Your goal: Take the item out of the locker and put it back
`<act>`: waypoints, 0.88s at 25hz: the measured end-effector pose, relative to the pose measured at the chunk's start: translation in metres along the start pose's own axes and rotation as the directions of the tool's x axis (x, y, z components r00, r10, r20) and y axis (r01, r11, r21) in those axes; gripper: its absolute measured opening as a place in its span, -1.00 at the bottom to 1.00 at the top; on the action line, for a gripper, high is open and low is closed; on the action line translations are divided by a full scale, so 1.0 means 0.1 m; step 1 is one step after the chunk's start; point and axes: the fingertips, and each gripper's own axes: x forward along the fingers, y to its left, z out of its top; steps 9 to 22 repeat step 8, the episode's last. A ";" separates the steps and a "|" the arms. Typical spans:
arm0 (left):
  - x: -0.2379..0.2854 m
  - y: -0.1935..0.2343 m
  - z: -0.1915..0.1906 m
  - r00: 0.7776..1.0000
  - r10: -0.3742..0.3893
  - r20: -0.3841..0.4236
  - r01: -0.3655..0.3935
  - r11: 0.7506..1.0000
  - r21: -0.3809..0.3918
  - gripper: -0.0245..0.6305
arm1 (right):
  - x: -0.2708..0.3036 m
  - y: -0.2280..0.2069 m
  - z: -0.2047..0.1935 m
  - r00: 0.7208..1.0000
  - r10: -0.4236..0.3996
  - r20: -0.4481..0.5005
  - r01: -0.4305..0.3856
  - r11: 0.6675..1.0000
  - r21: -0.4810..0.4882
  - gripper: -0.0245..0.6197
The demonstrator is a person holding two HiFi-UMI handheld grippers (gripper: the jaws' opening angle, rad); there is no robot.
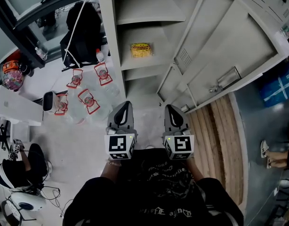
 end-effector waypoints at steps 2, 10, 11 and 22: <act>0.01 0.02 -0.01 1.000 0.004 -0.003 -0.004 1.000 -0.001 -0.91 | 0.00 -0.01 -0.01 1.000 -0.003 -0.002 0.003 1.000 0.003 -0.91; 0.04 0.05 -0.03 1.000 0.009 -0.016 -0.009 1.000 0.007 -0.91 | 0.03 -0.04 -0.02 1.000 -0.002 0.002 0.002 1.000 0.015 -0.91; 0.04 0.05 -0.03 1.000 0.009 -0.016 -0.009 1.000 0.007 -0.91 | 0.03 -0.04 -0.02 1.000 -0.002 0.002 0.002 1.000 0.015 -0.91; 0.04 0.05 -0.03 1.000 0.009 -0.016 -0.009 1.000 0.007 -0.91 | 0.03 -0.04 -0.02 1.000 -0.002 0.002 0.002 1.000 0.015 -0.91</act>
